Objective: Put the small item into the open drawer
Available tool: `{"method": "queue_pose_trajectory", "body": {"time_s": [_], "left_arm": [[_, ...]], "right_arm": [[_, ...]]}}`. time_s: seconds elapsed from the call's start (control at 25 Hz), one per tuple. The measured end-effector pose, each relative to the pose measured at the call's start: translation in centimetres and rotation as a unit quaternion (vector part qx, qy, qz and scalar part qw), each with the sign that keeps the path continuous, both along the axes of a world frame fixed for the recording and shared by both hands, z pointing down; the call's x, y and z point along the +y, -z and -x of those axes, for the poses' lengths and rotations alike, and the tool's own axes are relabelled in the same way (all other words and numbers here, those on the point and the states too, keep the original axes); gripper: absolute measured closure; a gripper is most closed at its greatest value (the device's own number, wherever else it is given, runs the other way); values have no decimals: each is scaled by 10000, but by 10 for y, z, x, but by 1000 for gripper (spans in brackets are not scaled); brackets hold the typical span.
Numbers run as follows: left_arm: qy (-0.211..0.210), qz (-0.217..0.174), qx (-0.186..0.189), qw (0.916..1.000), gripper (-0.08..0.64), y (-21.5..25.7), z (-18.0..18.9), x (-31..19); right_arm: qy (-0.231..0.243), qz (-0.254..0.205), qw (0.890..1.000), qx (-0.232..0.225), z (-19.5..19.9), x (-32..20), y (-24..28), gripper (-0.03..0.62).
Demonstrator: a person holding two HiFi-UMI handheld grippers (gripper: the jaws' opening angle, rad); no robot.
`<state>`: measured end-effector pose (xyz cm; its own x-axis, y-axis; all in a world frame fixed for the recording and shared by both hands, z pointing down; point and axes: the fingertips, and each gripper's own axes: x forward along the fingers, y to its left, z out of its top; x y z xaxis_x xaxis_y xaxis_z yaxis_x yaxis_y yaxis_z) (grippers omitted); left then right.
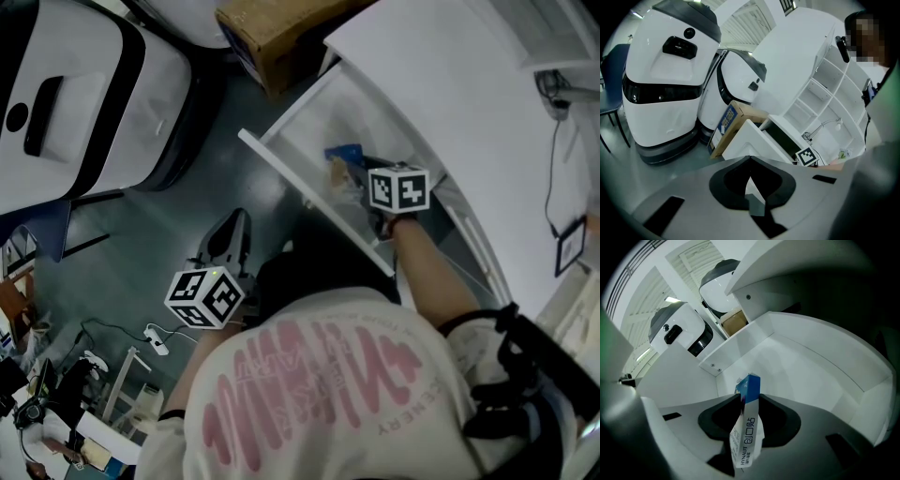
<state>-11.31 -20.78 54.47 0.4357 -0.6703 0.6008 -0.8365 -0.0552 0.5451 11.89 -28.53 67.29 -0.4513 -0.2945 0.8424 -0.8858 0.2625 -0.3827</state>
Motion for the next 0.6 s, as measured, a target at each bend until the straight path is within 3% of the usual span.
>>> {"method": "queue_pose_trajectory", "body": {"time_s": [0.6], "left_arm": [[-16,69,50,10000,531,-6,0,1]], "right_arm": [[-233,218,9995,82,-13,0,-16,442]]}}
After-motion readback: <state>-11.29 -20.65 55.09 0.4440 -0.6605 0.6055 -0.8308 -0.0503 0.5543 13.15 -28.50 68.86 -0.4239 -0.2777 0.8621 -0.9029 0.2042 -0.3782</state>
